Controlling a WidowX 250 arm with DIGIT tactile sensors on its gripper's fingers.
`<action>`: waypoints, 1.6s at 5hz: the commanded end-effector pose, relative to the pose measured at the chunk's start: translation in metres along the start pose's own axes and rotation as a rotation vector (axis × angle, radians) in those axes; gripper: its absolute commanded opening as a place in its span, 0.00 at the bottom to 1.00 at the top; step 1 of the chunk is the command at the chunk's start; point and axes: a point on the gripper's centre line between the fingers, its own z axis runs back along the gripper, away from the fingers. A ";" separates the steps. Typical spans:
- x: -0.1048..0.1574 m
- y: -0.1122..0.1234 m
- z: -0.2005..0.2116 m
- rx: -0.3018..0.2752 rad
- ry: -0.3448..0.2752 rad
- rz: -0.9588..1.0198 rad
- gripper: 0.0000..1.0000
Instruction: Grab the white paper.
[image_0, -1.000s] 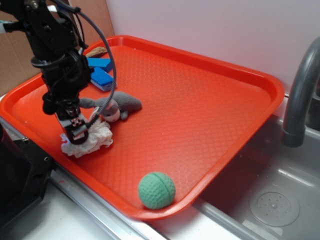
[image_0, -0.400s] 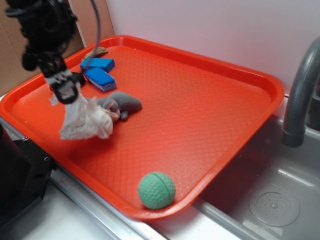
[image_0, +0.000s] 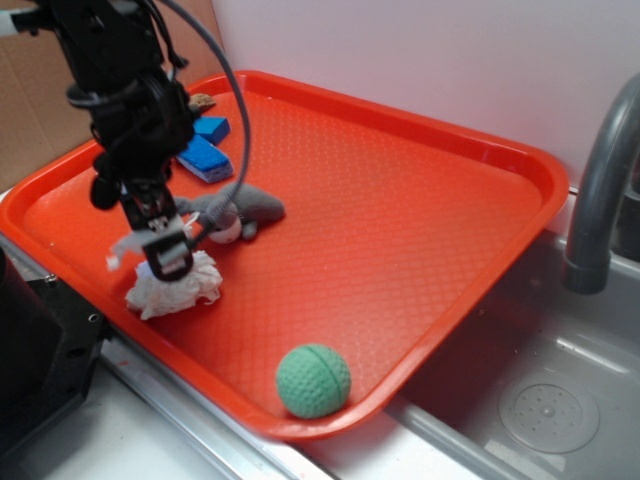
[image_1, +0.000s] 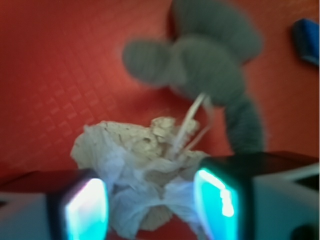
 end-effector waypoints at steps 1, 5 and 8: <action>0.002 -0.007 -0.029 -0.051 0.016 0.026 1.00; -0.004 -0.003 -0.026 -0.018 0.089 0.089 0.00; -0.016 0.025 0.110 0.006 -0.131 0.239 0.00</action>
